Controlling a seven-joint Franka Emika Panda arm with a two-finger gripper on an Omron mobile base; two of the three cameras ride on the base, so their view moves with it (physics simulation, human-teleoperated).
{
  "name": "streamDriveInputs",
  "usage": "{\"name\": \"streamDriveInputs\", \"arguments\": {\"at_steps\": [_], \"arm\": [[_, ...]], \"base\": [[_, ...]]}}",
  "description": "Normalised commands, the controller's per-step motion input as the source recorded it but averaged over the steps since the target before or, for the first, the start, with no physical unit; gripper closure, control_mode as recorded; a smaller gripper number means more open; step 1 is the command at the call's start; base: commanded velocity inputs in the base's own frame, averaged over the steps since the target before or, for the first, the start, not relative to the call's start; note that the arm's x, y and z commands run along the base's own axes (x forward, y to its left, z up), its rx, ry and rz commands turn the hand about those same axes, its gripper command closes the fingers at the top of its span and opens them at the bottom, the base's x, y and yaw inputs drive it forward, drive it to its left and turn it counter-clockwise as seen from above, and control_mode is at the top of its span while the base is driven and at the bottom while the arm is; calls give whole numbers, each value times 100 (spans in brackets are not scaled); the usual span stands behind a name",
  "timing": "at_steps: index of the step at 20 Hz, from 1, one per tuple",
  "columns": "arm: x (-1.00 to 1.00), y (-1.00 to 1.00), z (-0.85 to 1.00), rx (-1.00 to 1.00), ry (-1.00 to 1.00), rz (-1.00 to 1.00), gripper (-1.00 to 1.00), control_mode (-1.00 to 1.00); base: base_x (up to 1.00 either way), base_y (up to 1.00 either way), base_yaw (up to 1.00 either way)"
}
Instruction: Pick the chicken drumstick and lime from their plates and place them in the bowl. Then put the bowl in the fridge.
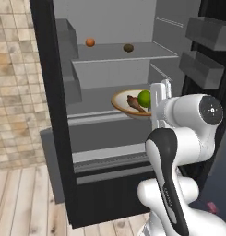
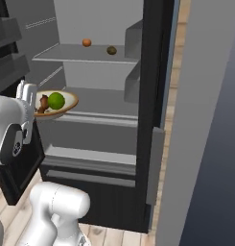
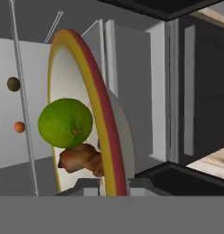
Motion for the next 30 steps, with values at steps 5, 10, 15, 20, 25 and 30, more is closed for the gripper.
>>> {"name": "streamDriveInputs", "arguments": {"at_steps": [5,10,15,20,25,30], "arm": [[0,0,0,0,0,0,100,100],[0,0,0,0,0,0,100,100],[0,0,0,0,0,0,100,100],[0,0,0,0,0,0,100,100],[0,0,0,0,0,0,100,100],[0,0,0,0,0,0,100,-100]], "base": [[56,-20,11],[37,-18,8],[2,0,-1],[0,0,0],[0,0,0],[0,0,0]]}}
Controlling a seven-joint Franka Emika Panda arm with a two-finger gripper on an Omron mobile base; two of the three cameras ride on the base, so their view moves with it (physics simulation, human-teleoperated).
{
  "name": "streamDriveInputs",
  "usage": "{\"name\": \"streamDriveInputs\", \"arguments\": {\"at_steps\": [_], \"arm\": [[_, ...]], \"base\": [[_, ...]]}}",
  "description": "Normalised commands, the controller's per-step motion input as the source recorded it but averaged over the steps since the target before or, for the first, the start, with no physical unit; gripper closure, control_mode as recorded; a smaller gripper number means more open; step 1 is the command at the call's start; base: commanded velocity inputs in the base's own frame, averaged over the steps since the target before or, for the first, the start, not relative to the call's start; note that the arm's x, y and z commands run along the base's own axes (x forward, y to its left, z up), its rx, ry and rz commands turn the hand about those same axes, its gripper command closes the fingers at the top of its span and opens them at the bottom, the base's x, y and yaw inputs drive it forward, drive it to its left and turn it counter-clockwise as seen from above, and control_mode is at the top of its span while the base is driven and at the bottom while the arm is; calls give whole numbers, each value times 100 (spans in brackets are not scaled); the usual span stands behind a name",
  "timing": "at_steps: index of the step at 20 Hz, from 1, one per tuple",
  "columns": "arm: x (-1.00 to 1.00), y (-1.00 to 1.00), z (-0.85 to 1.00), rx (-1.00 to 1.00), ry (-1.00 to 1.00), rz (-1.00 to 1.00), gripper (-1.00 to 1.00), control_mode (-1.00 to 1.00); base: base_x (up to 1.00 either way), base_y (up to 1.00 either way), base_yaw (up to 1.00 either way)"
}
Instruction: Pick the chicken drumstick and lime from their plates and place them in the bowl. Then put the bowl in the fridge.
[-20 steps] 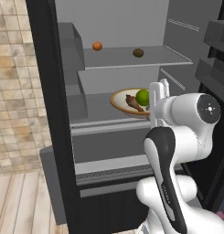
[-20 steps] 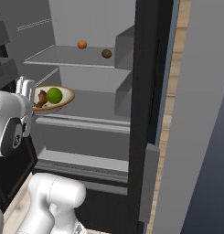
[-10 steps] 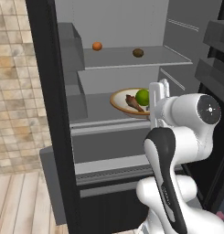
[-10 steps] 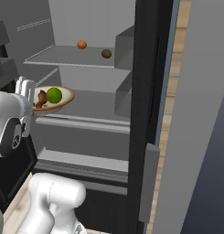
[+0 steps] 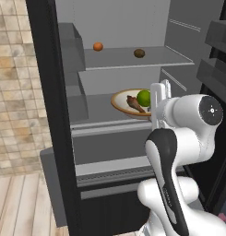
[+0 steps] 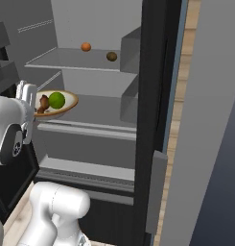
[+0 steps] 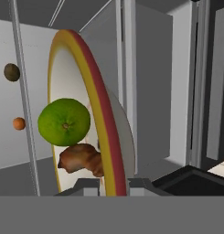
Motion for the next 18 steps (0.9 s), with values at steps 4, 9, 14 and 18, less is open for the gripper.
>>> {"name": "streamDriveInputs", "arguments": {"at_steps": [4,9,14,18], "arm": [[0,0,0,0,0,0,100,-100],[-2,2,-2,1,0,-1,100,-100],[0,0,-1,0,0,0,100,-100],[17,-16,-15,-1,15,0,100,-100]], "base": [[0,0,0],[0,0,0],[0,0,0],[0,0,0]]}}
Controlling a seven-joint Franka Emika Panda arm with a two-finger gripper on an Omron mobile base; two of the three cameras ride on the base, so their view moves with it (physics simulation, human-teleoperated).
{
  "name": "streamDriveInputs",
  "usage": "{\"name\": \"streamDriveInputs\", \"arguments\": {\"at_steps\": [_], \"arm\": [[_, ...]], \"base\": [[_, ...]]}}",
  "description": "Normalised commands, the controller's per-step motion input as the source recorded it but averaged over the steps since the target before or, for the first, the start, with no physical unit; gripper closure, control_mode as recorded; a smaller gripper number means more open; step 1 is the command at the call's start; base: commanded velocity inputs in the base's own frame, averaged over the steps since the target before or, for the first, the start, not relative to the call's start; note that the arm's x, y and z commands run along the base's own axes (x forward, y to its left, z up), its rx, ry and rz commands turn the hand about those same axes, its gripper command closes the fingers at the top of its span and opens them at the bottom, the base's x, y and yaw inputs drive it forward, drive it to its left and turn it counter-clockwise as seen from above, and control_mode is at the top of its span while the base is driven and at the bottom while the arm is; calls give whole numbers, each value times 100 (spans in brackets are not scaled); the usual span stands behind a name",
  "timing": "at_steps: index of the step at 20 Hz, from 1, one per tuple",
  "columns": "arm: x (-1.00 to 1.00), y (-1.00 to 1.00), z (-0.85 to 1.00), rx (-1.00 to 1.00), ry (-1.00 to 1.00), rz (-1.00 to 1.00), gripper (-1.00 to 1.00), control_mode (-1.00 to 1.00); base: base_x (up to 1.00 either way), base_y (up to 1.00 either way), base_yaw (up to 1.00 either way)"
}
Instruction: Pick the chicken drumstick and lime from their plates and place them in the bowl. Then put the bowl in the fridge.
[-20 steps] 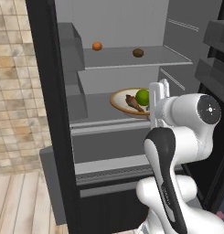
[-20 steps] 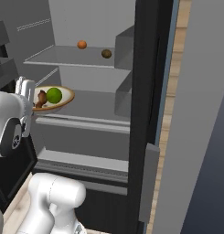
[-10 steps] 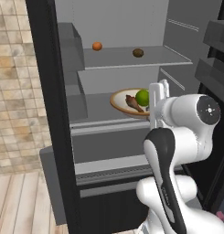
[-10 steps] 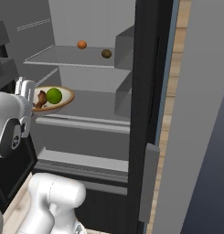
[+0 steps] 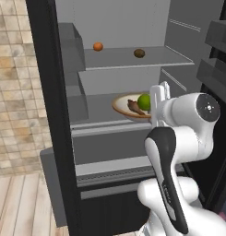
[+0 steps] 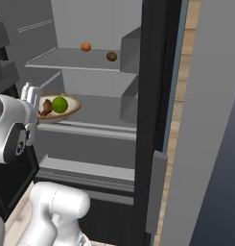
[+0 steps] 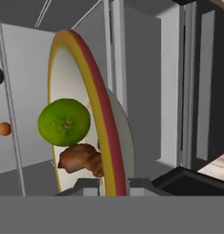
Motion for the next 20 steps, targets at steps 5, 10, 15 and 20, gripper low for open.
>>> {"name": "streamDriveInputs", "arguments": {"at_steps": [5,10,15,20], "arm": [[40,-28,-7,0,15,1,100,-100],[36,-17,-5,-4,1,3,100,-100],[39,-3,-16,-11,-7,2,100,-100],[35,0,-24,-7,-4,0,100,-100]], "base": [[0,0,0],[0,0,0],[0,0,0],[0,0,0]]}}
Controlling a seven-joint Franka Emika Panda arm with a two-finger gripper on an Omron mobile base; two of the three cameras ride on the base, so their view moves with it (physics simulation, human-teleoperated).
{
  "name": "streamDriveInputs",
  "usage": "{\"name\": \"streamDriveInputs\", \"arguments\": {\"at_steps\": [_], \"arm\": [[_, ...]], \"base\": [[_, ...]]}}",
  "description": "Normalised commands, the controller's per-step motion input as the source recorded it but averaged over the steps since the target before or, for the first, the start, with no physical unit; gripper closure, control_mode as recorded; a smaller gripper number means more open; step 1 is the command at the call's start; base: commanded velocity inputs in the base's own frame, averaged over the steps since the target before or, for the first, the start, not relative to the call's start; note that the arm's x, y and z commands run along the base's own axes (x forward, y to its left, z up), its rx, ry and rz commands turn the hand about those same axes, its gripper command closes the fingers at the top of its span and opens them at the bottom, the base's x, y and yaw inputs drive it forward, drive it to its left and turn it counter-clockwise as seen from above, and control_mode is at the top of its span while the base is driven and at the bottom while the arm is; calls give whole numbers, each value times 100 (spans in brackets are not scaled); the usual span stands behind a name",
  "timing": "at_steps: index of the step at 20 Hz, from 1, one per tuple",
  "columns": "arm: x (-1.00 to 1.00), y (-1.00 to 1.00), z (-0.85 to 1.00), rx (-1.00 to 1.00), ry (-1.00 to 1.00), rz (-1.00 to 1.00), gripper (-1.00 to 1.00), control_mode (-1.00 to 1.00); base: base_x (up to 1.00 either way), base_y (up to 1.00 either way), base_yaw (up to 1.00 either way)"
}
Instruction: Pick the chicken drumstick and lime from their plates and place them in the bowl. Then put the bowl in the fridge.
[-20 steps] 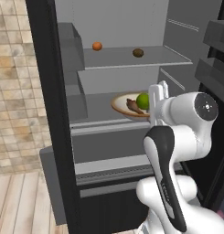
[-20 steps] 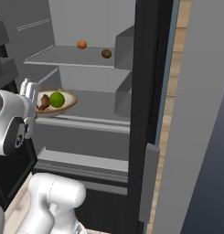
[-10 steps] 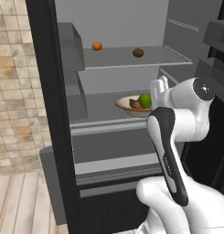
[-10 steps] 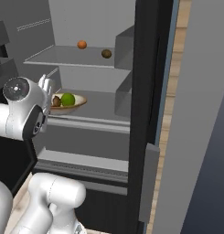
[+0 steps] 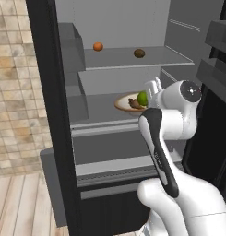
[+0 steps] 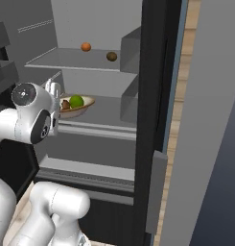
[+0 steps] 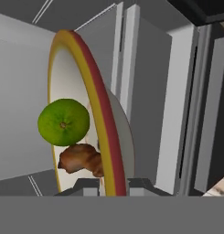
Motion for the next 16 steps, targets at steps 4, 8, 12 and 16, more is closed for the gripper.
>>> {"name": "streamDriveInputs", "arguments": {"at_steps": [4,8,12,16], "arm": [[30,0,-28,0,0,0,100,-100],[38,-1,-20,0,0,1,100,-100],[41,-5,-16,3,2,0,100,-100],[48,-3,-20,5,4,0,100,-100]], "base": [[0,0,0],[0,0,0],[0,0,0],[0,0,0]]}}
